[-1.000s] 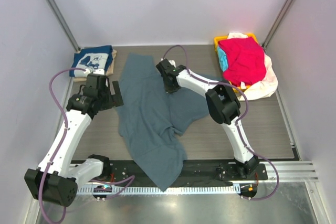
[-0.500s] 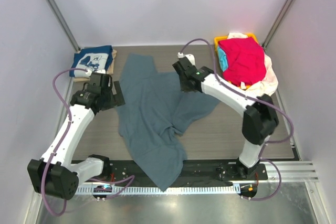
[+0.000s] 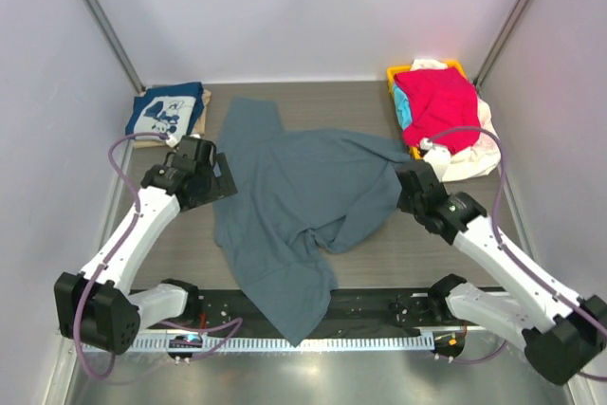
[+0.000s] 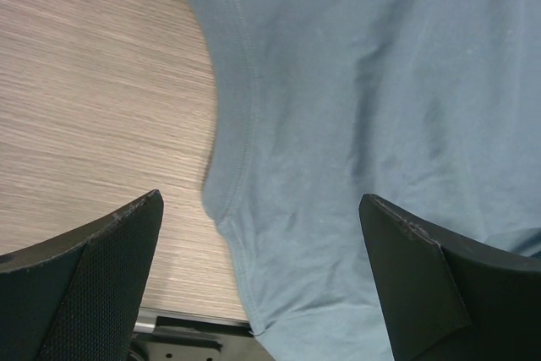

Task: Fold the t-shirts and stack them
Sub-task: Flatten the tshirt out

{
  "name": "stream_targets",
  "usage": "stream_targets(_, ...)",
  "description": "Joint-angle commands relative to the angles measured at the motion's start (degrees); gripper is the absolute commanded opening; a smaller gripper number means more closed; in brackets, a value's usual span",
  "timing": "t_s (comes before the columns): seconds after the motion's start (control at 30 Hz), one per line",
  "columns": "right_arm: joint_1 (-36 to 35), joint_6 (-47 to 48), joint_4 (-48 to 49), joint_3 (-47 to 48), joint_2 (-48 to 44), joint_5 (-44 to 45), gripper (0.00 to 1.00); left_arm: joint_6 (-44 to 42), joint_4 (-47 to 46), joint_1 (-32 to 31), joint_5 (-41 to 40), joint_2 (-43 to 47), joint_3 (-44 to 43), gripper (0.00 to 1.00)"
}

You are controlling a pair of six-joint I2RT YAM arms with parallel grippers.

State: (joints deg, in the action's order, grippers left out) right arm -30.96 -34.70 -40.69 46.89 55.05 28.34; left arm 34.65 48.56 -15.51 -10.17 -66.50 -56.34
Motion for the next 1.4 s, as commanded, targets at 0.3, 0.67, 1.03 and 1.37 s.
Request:
stream_targets(0.3, 0.37, -14.96, -0.53, -9.72, -18.30, 5.32, 0.01, 9.73, -2.85, -6.20, -10.02, 6.55, 8.52, 1.00)
stream_targets(0.67, 0.37, -13.12, 0.43, -8.57, -14.53, 5.15, 0.01, 12.63, -8.03, -5.85, -8.02, 2.78, 13.17, 1.00)
stream_targets(1.03, 0.37, -12.32, 1.14, -8.57, -13.39, 6.03, 0.01, 11.93, -15.76, -3.21, -5.47, -3.72, 17.83, 1.00)
stream_targets(1.37, 0.46, -11.71, 1.84, -7.87, -11.45, 6.91, 0.01, 11.40, -21.48, -2.95, -4.68, -9.52, 19.16, 0.95)
